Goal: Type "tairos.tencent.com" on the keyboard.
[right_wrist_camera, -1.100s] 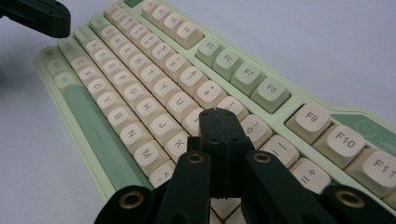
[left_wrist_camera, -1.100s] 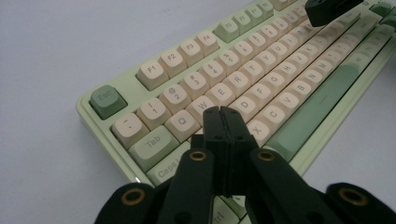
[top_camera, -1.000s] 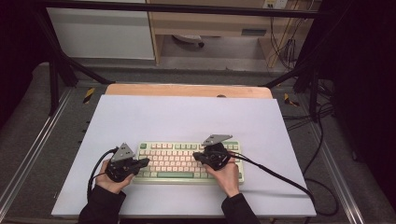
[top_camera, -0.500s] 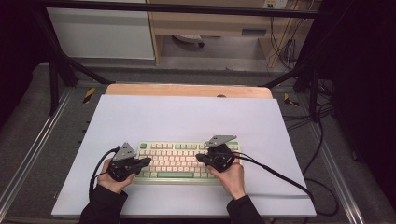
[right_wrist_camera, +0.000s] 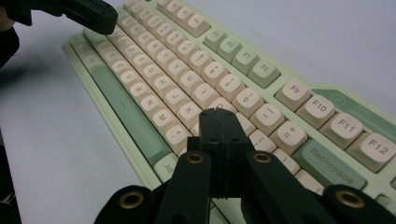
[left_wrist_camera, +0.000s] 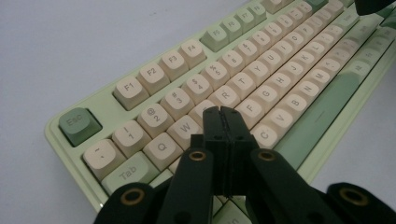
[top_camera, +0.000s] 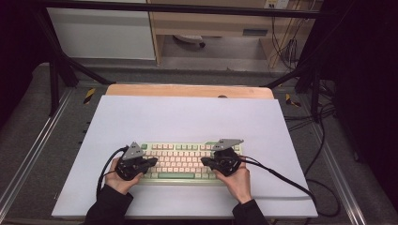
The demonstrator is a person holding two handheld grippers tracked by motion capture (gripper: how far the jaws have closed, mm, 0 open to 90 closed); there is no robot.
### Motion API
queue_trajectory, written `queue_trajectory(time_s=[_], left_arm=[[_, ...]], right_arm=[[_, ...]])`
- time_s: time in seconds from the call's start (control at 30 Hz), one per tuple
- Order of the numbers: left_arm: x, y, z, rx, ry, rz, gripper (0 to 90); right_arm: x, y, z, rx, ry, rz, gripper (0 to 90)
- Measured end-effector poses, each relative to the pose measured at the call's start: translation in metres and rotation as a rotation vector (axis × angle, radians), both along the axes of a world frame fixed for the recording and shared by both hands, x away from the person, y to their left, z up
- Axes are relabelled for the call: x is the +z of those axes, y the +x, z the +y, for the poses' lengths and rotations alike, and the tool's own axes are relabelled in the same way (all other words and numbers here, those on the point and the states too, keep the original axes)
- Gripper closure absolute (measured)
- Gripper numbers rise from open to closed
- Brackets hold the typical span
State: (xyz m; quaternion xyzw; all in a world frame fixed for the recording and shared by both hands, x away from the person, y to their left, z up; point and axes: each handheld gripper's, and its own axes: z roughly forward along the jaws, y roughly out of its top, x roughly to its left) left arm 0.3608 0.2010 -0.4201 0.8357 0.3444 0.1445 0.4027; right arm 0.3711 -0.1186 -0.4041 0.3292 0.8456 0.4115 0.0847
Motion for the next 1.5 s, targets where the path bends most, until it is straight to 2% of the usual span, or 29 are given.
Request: queue_trajectory(time_s=[0.27, 0.9, 1.5], left_arm=[[-0.005, 0.004, -0.004, 0.002, 0.019, 0.010, 89.3], [-0.010, 0.004, -0.005, -0.003, 0.032, 0.011, 89.5], [-0.004, -0.003, 0.000, -0.015, 0.007, -0.003, 89.3]], right_arm=[[-0.004, -0.005, -0.008, -0.006, 0.007, 0.007, 90.0], [-0.009, -0.008, -0.012, -0.003, 0.019, 0.005, 90.0], [-0.009, -0.008, -0.010, -0.005, 0.025, 0.005, 90.0]])
